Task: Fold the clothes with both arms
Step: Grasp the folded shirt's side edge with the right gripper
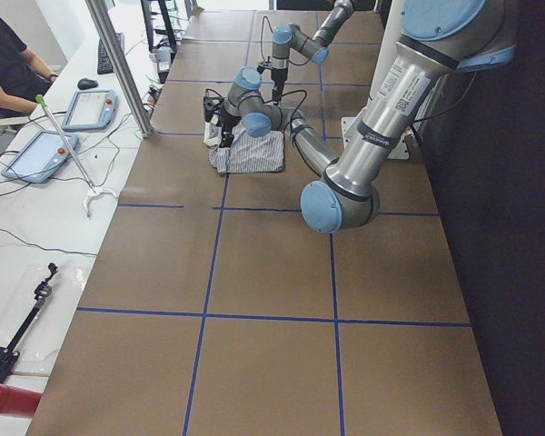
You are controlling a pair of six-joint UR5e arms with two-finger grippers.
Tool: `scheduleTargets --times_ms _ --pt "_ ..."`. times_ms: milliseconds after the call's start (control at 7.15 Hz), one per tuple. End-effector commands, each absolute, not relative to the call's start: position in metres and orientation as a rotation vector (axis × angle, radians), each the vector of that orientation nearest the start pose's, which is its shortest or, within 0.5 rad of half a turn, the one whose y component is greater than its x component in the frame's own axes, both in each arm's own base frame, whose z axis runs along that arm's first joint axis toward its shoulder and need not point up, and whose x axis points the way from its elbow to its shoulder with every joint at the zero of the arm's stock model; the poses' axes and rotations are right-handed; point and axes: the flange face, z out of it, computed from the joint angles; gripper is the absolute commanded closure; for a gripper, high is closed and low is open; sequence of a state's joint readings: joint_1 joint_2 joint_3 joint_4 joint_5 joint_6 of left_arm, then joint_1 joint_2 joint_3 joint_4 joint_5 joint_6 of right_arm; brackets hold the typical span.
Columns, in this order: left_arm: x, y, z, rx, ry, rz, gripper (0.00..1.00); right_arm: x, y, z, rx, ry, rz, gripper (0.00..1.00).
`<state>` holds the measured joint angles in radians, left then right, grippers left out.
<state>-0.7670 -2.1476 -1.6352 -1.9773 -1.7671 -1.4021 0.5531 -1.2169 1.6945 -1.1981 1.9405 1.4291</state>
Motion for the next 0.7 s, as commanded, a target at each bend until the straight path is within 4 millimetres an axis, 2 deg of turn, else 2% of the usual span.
scheduleTargets --times_ms 0,140,280,419,559 --pt "0.41 -0.554 0.245 0.316 1.024 -0.437 0.0 -0.488 -0.417 0.376 -0.033 -0.893 0.201 0.92" --pt "0.41 -0.553 0.245 0.317 1.025 -0.437 0.0 -0.484 -0.421 0.376 -0.033 -0.896 0.199 1.0" --pt "0.41 -0.553 0.248 0.315 1.021 -0.438 0.0 -0.481 -0.423 0.371 -0.034 -0.905 0.2 1.0" --pt "0.409 -0.553 0.251 0.312 1.017 -0.439 0.0 -0.48 -0.428 0.36 -0.042 -0.919 0.198 1.0" --pt "0.41 -0.553 0.251 0.312 1.015 -0.438 0.0 -0.486 -0.432 0.338 -0.053 -0.896 0.205 1.0"
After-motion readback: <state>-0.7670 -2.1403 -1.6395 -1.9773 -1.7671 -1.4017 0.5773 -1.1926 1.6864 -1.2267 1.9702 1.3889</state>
